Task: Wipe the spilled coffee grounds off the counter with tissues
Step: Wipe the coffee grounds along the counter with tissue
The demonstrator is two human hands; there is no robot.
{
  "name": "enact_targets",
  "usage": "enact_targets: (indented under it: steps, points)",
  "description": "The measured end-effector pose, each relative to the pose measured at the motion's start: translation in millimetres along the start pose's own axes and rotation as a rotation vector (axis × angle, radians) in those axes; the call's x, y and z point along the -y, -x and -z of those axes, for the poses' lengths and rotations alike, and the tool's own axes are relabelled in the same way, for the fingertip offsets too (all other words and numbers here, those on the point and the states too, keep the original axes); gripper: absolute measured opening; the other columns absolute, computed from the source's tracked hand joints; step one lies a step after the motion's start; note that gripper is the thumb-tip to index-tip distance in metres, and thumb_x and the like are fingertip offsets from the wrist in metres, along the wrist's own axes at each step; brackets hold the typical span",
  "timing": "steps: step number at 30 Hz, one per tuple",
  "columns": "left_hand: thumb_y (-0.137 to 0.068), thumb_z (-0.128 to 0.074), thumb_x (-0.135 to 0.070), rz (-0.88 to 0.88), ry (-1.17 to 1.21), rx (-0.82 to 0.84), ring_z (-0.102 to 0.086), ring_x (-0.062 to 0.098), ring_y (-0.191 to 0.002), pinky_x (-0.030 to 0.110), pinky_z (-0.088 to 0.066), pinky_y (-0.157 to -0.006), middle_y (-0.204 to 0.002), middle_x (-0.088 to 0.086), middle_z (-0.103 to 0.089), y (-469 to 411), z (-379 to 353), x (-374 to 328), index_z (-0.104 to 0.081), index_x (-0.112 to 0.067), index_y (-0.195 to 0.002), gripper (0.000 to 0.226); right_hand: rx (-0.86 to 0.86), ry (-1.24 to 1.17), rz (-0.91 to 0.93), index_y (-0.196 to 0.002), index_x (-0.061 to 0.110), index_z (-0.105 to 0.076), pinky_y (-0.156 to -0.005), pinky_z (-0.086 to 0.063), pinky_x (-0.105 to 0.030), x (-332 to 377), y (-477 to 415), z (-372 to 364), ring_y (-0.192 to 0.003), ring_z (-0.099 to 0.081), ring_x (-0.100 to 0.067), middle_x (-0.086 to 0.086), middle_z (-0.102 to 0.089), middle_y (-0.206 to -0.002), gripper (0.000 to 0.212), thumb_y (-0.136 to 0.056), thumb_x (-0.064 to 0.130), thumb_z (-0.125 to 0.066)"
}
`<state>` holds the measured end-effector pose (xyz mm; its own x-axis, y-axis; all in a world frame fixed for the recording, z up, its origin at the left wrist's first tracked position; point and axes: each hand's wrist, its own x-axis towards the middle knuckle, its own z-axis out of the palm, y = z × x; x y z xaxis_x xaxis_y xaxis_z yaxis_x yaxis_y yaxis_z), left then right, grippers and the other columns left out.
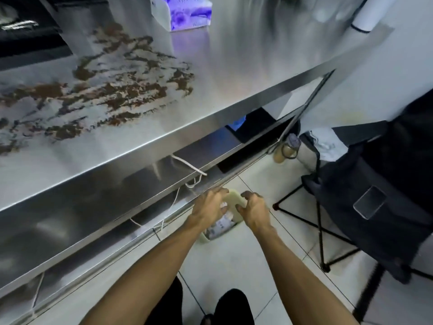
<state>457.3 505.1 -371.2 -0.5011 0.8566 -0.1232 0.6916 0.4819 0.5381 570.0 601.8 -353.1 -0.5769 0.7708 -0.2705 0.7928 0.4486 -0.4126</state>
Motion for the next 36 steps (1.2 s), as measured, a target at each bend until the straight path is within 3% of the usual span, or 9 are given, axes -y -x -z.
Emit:
enact_targets:
  steps: [6,10,13,18,22,25,29,36]
  points:
    - [-0.088,-0.064,-0.023,0.047,-0.024,0.046,-0.061,0.024,-0.104,0.035,-0.051,-0.082,-0.118,0.0,-0.063,26.0,53.1,-24.8,-0.064,-0.019,-0.115,0.027,0.029,0.04,-0.042,-0.119,0.015,-0.062,-0.078,-0.055,-0.038,12.7,32.7,53.6,-0.095,-0.065,-0.029,-0.008,-0.065,-0.117,0.037,-0.084,0.026,-0.07]
    - [-0.088,-0.064,-0.025,0.054,-0.046,0.043,-0.061,0.023,-0.103,0.035,-0.052,-0.085,-0.117,0.0,-0.064,48.8,112.9,-63.2,-0.064,-0.022,-0.115,0.028,0.036,0.064,-0.008,-0.119,0.015,-0.062,-0.08,-0.054,-0.037,42.9,61.1,112.9,-0.1,-0.064,-0.028,-0.008,-0.065,-0.118,0.037,-0.085,0.029,-0.068]
    - [-0.09,-0.063,-0.026,0.042,-0.048,-0.002,-0.06,0.021,-0.108,0.032,-0.048,-0.088,-0.121,0.0,-0.063,64.7,155.4,-95.8,-0.062,-0.02,-0.122,0.033,0.044,0.092,0.029,-0.118,0.018,-0.062,-0.074,-0.05,-0.033,70.7,79.8,157.7,-0.099,-0.063,-0.027,-0.005,-0.064,-0.117,0.036,-0.086,0.033,-0.064]
    - [-0.092,-0.058,-0.027,0.015,-0.049,-0.109,-0.052,0.021,-0.116,0.036,-0.045,-0.096,-0.129,0.0,-0.058,87.0,220.8,-137.3,-0.058,-0.02,-0.127,0.036,0.038,0.126,0.185,-0.118,0.014,-0.062,-0.076,-0.045,-0.03,122.5,99.7,222.5,-0.103,-0.06,-0.026,-0.007,-0.063,-0.116,0.035,-0.09,0.034,-0.06]
    - [-0.091,-0.055,-0.027,0.004,-0.031,-0.25,-0.053,0.018,-0.11,0.033,-0.047,-0.089,-0.118,-0.002,-0.061,101.7,275.3,-150.7,-0.062,-0.02,-0.119,0.03,-0.017,0.168,0.352,-0.107,0.014,-0.065,-0.07,-0.044,-0.027,172.8,110.0,261.6,-0.097,-0.062,-0.025,-0.007,-0.066,-0.104,0.028,-0.087,0.034,-0.061]
    - [-0.091,-0.056,-0.027,0.049,-0.041,-0.365,-0.054,0.017,-0.112,0.032,-0.046,-0.09,-0.121,-0.004,-0.061,118.2,316.0,-143.0,-0.062,-0.022,-0.119,0.029,-0.074,0.156,0.459,-0.104,0.015,-0.067,-0.068,-0.047,-0.03,215.4,116.9,279.3,-0.094,-0.064,-0.027,-0.007,-0.067,-0.099,0.028,-0.085,0.034,-0.062]
    - [-0.091,-0.057,-0.027,0.141,-0.055,-0.494,-0.055,0.019,-0.113,0.031,-0.044,-0.091,-0.123,-0.003,-0.061,155.8,365.8,-111.1,-0.061,-0.021,-0.123,0.034,-0.068,0.163,0.633,-0.113,0.017,-0.067,-0.081,-0.05,-0.036,276.7,130.7,279.6,-0.1,-0.062,-0.028,-0.007,-0.068,-0.107,0.036,-0.085,0.04,-0.065]
    - [-0.091,-0.061,-0.026,0.417,-0.072,-0.636,-0.056,0.016,-0.114,0.031,-0.045,-0.097,-0.129,-0.002,-0.059,244.4,429.7,-11.7,-0.06,-0.021,-0.126,0.035,0.071,0.153,0.927,-0.112,0.013,-0.067,-0.067,-0.046,-0.025,391.9,169.7,224.7,-0.082,-0.065,-0.02,-0.005,-0.071,-0.095,0.03,-0.089,0.033,-0.065]
